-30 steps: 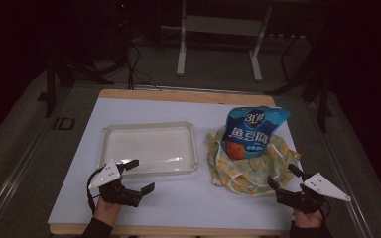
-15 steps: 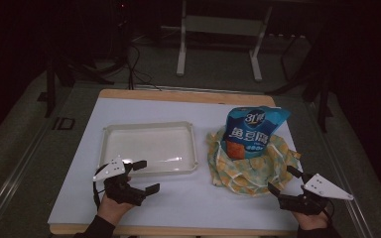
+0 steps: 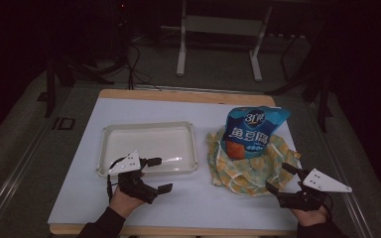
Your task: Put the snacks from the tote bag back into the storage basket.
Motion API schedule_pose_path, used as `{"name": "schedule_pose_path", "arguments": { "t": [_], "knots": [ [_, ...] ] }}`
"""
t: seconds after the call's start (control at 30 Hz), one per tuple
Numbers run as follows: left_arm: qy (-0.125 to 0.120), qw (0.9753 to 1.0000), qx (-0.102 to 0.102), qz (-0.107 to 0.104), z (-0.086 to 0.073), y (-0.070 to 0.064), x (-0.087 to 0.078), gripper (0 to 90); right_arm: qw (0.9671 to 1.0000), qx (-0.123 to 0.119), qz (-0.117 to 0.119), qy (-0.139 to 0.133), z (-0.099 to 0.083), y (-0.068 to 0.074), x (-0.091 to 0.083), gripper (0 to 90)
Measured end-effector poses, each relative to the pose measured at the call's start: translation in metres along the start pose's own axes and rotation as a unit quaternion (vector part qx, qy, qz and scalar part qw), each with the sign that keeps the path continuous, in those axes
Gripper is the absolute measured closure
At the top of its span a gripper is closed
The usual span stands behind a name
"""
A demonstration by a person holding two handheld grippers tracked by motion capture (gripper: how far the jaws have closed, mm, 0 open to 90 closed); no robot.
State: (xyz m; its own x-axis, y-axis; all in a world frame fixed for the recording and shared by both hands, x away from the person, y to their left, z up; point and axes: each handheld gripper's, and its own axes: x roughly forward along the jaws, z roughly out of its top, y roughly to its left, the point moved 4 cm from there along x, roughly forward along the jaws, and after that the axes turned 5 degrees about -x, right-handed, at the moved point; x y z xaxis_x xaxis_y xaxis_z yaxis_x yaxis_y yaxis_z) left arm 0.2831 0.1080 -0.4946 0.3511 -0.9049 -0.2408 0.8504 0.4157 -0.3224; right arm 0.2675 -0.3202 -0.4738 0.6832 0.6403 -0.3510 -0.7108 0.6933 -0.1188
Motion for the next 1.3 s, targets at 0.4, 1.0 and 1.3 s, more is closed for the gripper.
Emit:
{"name": "schedule_pose_path", "arguments": {
  "t": [0.4,1.0,1.3],
  "knots": [
    [0.030,0.9993,0.019,-0.014,0.018,-0.003,0.035,0.3,1.0000,-0.006,0.006,-0.001,0.007,-0.004,0.006,10.8],
    [0.035,0.9981,0.045,-0.021,0.049,-0.006,0.075,1.0,1.0000,-0.008,0.001,-0.002,0.023,-0.022,0.009,13.4],
    [0.039,0.9970,0.062,-0.028,0.063,-0.007,0.098,2.0,0.9999,-0.010,-0.003,-0.008,0.032,-0.034,0.013,15.2]
  ]
}}
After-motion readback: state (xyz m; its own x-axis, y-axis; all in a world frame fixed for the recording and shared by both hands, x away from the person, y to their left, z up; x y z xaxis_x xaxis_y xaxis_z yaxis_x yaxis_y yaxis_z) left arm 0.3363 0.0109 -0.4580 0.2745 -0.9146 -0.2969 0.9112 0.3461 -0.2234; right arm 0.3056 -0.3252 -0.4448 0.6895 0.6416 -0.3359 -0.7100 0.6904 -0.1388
